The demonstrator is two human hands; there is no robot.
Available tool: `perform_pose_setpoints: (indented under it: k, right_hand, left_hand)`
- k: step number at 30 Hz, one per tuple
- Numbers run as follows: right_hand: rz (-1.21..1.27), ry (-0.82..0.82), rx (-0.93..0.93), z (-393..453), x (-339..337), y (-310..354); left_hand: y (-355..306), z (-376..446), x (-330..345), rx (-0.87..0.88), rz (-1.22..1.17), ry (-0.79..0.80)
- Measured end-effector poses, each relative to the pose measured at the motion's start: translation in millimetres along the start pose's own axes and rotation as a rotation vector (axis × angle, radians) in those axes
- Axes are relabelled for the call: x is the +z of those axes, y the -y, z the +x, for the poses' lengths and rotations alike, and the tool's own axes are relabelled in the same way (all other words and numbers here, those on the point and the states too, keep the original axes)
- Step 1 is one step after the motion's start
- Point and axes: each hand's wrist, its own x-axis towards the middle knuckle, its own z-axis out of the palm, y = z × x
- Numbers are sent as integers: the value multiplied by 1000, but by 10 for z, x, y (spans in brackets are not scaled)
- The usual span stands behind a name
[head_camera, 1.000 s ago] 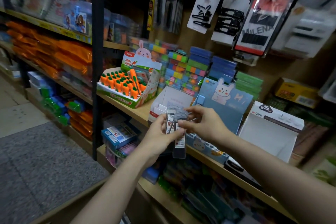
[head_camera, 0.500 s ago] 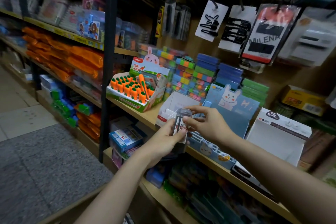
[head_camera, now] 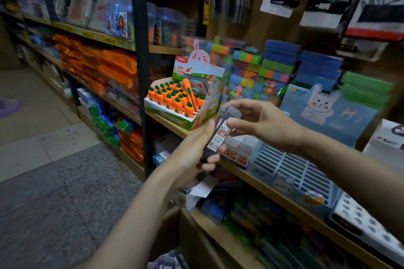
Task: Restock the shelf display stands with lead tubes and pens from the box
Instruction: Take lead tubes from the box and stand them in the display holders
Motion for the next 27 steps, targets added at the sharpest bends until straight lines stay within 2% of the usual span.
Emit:
perform_pose_setpoints:
  k: [6, 11, 15, 17, 19, 21, 22, 24, 27]
  right_hand:
    - [-350, 85, -84, -14, -92, 231]
    - [-643, 79, -176, -47, -122, 386]
    - [-648, 100, -128, -43, -146, 402]
    - [-602, 32, -103, 16, -239, 430]
    - [-598, -145, -48, 105, -412, 454]
    - [-704, -356, 15, 198, -579, 441]
    - [-788, -429, 39, 243, -628, 414]
    - [-920, -485, 57, 328, -638, 326]
    - [-984, -517, 71, 434, -547, 167]
  left_hand:
    - [24, 26, 65, -16, -44, 15]
    - [-51, 60, 137, -115, -91, 119]
    - [-105, 110, 174, -187, 10, 114]
    - [-156, 175, 189, -105, 117, -45]
    - [-181, 240, 161, 84, 251, -380]
    - [-158, 288, 81, 285, 433, -715]
    - [-135, 312, 48, 326, 550, -772]
    - [-39, 384, 15, 257, 745, -726]
    - [127, 487, 51, 116, 823, -641]
